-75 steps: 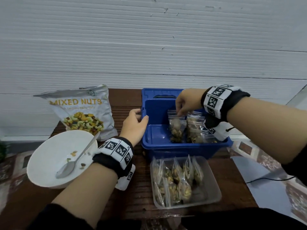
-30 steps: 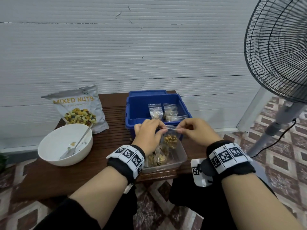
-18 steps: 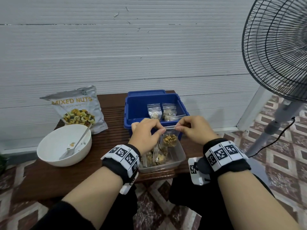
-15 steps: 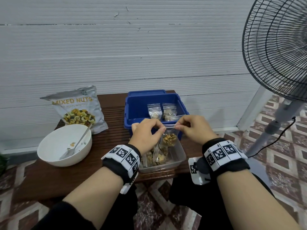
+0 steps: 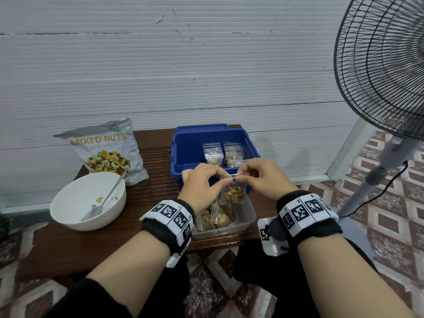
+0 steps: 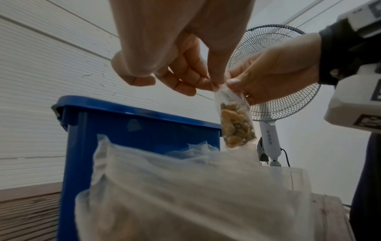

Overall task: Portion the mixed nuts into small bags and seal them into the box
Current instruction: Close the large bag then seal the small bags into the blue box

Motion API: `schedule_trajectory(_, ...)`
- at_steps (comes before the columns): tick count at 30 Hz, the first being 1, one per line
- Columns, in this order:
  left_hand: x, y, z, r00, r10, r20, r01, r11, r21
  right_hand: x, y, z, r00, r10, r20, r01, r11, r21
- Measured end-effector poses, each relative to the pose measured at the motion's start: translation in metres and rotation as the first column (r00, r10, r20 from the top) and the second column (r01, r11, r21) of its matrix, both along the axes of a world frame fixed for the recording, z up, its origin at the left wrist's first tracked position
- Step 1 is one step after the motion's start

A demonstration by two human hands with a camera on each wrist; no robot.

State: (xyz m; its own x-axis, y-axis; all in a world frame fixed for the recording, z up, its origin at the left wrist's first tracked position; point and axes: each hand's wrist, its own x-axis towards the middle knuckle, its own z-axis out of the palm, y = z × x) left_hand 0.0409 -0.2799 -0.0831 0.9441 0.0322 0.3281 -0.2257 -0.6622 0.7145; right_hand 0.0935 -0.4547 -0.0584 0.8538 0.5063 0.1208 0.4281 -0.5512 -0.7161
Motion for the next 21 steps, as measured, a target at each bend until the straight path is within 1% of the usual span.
schedule_trajectory(3,0.001,0.003,-0.003,0.999,0.027,-0.042,-0.03,0.996,-0.079,0.001,0.001,-0.001,0.999,-0.037,0.023,0.037,0.999,-0.005)
schedule_trajectory(5,0.001,0.005,-0.004,0.997,0.053,-0.053,-0.058,0.993,-0.105,0.002,0.001,-0.002,1.0,-0.023,0.012,0.023,1.0,0.017)
schedule_trajectory(8,0.0,0.005,0.001,0.996,0.051,-0.077,-0.055,0.998,-0.044,0.002,0.003,-0.003,1.0,0.01,-0.013,-0.01,0.999,0.036)
schedule_trajectory(10,-0.001,0.003,0.004,0.995,0.045,-0.087,-0.043,0.999,0.022,0.001,0.004,-0.003,1.0,0.002,0.015,-0.003,1.0,0.022)
schedule_trajectory(12,-0.001,0.002,0.005,0.996,0.042,-0.084,-0.04,0.999,0.033,0.001,0.007,-0.002,0.998,-0.024,0.053,0.023,1.0,0.006)
schedule_trajectory(14,-0.001,0.004,0.005,0.996,0.041,-0.076,-0.042,0.999,-0.014,0.001,0.008,-0.001,0.997,-0.043,0.06,0.043,0.999,0.003)
schedule_trajectory(16,0.0,0.007,0.005,0.996,0.045,-0.076,-0.049,0.997,-0.058,0.001,0.008,0.001,0.999,-0.033,0.028,0.032,0.999,0.01)
schedule_trajectory(18,0.0,0.012,0.007,0.996,0.039,-0.075,-0.044,0.997,-0.068,0.001,0.007,0.005,1.0,-0.008,-0.008,0.008,1.0,0.006)
schedule_trajectory(21,0.002,0.029,0.01,0.994,0.092,-0.063,-0.098,0.99,-0.106,0.0,0.006,0.018,1.0,0.003,0.011,-0.003,1.0,-0.024)
